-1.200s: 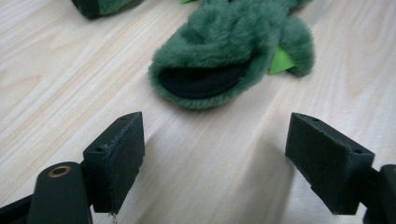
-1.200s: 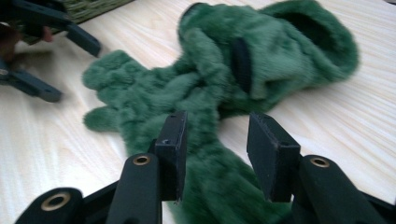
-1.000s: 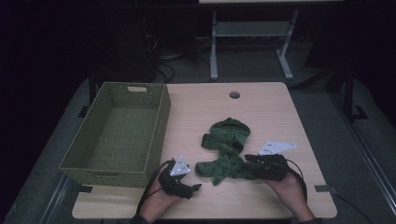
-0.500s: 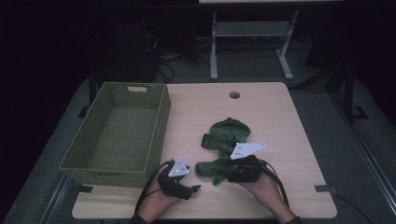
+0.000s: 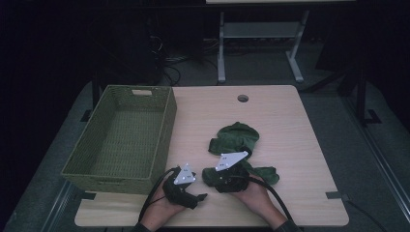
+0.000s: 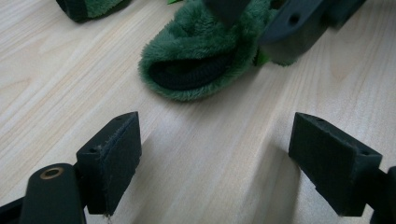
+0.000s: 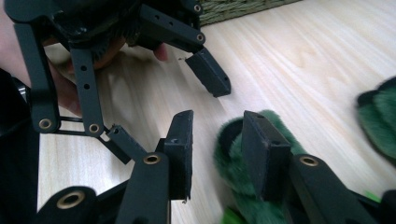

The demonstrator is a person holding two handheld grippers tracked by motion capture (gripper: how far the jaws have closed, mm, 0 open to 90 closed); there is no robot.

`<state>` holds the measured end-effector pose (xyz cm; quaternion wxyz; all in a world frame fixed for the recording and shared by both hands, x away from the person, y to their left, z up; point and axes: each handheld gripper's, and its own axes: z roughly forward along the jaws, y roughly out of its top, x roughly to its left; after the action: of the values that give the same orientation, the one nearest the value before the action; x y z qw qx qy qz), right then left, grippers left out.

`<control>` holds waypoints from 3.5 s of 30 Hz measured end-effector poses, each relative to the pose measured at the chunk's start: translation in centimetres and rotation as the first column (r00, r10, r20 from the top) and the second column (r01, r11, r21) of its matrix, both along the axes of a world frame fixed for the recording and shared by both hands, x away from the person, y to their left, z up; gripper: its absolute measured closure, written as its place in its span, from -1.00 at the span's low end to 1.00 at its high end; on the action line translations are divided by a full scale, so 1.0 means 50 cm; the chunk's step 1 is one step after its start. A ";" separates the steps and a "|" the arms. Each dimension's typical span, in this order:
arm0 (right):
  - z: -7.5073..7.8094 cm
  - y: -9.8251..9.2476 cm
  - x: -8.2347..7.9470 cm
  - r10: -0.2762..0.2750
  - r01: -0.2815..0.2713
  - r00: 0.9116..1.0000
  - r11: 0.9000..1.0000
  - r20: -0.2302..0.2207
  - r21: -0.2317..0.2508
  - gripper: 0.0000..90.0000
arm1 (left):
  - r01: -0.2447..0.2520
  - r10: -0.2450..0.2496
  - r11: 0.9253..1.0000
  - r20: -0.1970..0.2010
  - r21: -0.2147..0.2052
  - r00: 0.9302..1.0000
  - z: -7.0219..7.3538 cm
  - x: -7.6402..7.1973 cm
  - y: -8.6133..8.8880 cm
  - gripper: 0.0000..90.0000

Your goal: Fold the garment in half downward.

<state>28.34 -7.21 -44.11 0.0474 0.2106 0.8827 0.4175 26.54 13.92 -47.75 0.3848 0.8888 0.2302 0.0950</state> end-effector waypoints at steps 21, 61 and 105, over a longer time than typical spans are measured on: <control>-0.036 0.012 0.007 -0.021 0.022 1.000 1.000 0.013 -0.007 0.89 | 0.011 -0.011 1.000 0.002 0.008 1.000 0.000 0.005 0.001 -0.63; 0.033 -0.233 -0.010 -0.314 0.312 0.949 0.939 -0.008 0.147 0.65 | -0.001 0.001 1.000 -0.001 0.002 1.000 0.000 0.011 -0.005 -0.63; 0.024 -0.268 0.008 -0.327 0.325 0.944 0.944 0.034 0.058 0.78 | 0.001 -0.001 1.000 -0.004 0.002 1.000 0.000 0.011 -0.007 -0.68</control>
<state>28.75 -20.61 -42.90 0.1293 0.3458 0.8234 0.4310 27.07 13.58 -47.76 0.3834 0.8895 0.2302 0.0933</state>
